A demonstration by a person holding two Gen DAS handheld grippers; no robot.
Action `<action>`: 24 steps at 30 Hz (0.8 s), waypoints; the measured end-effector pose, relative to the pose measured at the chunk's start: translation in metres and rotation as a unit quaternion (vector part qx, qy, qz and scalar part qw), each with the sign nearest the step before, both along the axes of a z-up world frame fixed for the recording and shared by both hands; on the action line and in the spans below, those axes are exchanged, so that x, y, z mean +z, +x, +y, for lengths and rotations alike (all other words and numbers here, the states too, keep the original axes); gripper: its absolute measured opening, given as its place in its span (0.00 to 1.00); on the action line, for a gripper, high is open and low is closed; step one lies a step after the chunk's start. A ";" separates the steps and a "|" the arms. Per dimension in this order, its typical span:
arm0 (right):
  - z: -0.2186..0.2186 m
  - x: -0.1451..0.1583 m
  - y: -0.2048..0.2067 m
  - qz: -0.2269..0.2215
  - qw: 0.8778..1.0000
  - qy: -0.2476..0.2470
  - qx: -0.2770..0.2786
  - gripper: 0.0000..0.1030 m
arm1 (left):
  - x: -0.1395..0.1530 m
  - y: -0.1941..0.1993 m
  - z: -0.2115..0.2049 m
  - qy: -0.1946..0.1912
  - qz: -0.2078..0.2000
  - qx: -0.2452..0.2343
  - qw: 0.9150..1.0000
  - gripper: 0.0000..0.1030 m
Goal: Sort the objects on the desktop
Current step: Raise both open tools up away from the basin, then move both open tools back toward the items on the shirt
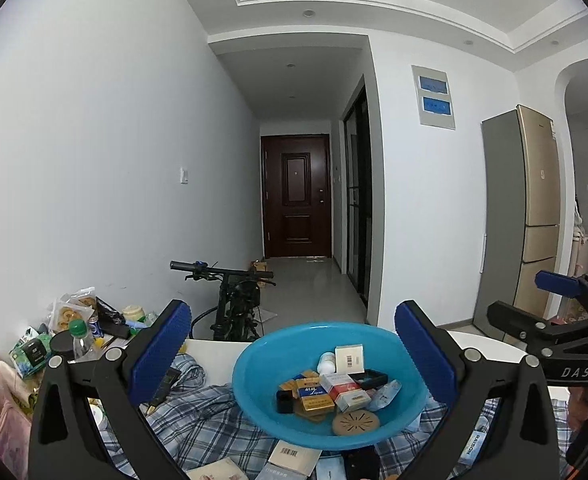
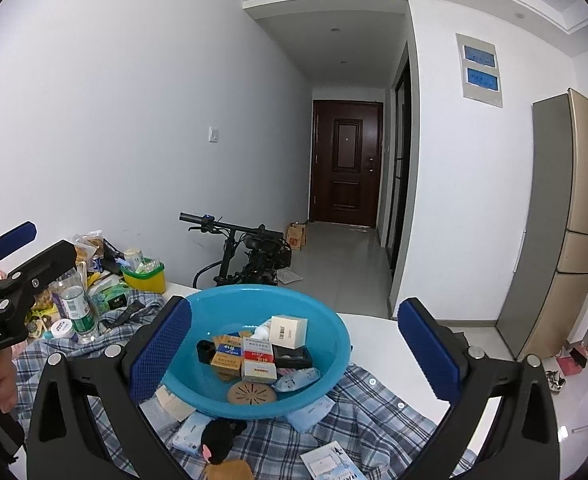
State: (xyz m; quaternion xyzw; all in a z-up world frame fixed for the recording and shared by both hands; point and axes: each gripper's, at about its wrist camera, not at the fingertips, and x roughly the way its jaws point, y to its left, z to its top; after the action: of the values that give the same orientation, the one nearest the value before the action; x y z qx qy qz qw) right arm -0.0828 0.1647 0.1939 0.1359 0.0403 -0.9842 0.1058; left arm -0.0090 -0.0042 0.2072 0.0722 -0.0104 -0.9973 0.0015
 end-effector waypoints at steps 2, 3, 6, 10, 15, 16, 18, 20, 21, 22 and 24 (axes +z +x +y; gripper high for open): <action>0.001 -0.006 0.005 -0.002 1.000 -0.001 0.000 1.00 | -0.011 0.002 -0.002 -0.002 -0.005 -0.005 1.000 1.00; 0.002 -0.010 0.007 -0.006 1.000 -0.002 -0.001 1.00 | -0.015 0.002 -0.002 -0.002 -0.008 -0.006 1.000 1.00; 0.003 -0.026 0.012 -0.021 1.000 -0.010 0.003 1.00 | -0.032 0.004 -0.005 0.003 -0.020 -0.011 1.000 1.00; 0.006 -0.046 0.019 -0.052 0.998 -0.036 0.030 1.00 | -0.059 0.012 -0.005 -0.003 -0.031 -0.022 0.999 1.00; 0.009 -0.071 0.032 -0.042 0.999 -0.027 0.008 1.00 | -0.080 0.023 -0.001 0.007 -0.033 -0.029 0.999 1.00; 0.010 -0.077 0.031 -0.050 0.998 -0.028 0.011 1.00 | -0.086 0.024 0.000 0.009 -0.037 -0.036 0.999 1.00; 0.013 -0.090 0.030 -0.072 0.996 -0.038 0.023 1.00 | -0.095 0.026 0.002 0.011 -0.048 -0.040 0.998 1.00; 0.015 -0.103 0.031 -0.082 0.995 -0.044 0.019 1.00 | -0.107 0.029 0.003 0.019 -0.056 -0.037 0.998 1.00; 0.016 -0.109 0.031 -0.086 0.995 -0.041 0.016 1.00 | -0.112 0.030 0.004 0.020 -0.059 -0.036 0.997 1.00; 0.016 -0.115 0.032 -0.088 0.995 -0.037 0.010 1.00 | -0.118 0.031 0.005 0.018 -0.062 -0.035 0.997 1.00; 0.017 -0.125 0.037 -0.085 0.996 -0.034 0.002 1.00 | -0.128 0.035 0.006 0.011 -0.064 -0.032 0.997 1.00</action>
State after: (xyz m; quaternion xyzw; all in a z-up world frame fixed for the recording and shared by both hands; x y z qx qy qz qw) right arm -0.0455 0.1816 0.0691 0.2154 -0.0016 -0.9697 0.1149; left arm 0.0256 0.0019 0.0788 0.1353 -0.0020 -0.9903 -0.0317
